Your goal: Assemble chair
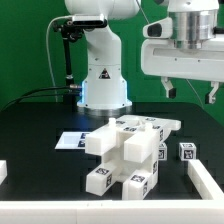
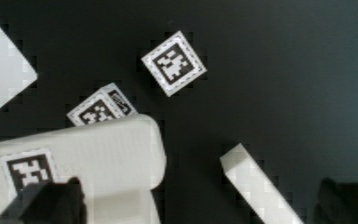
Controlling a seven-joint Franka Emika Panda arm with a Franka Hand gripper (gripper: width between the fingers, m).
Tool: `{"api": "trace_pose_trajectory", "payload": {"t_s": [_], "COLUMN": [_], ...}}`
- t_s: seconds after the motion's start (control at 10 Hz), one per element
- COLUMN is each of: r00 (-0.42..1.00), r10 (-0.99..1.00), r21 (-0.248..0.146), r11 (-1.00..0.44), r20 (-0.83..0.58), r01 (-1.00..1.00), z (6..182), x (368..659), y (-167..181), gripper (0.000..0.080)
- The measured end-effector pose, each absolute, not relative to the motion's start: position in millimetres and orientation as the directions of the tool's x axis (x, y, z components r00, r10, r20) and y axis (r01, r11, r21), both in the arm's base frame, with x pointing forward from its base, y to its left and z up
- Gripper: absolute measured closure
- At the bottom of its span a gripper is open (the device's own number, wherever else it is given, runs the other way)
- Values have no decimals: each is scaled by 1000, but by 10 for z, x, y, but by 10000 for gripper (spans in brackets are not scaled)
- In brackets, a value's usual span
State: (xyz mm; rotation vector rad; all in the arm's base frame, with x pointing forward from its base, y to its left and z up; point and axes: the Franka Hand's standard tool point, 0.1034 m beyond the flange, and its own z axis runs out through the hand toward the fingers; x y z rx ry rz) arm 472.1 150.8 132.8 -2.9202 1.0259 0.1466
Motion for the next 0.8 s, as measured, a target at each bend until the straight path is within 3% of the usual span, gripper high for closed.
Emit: {"api": "trace_pose_trajectory", "payload": {"t_s": [0.2, 0.3, 0.4, 0.6, 0.8], "r00": [763, 732, 746, 762, 773], "r10": [-640, -680, -665, -647, -634], "r21": [-8, -6, 20, 54, 63], "r11": [-766, -732, -747, -762, -772], "r20": [-92, -41, -30, -27, -19], "r01": [-643, -681, -665, -645, -632], "z": [1310, 1196, 1065, 827, 677], "x": [4712, 4589, 4406, 4316, 4282], "y": [1525, 1614, 1723, 1835, 1873], "gripper": [151, 151, 151, 151, 151]}}
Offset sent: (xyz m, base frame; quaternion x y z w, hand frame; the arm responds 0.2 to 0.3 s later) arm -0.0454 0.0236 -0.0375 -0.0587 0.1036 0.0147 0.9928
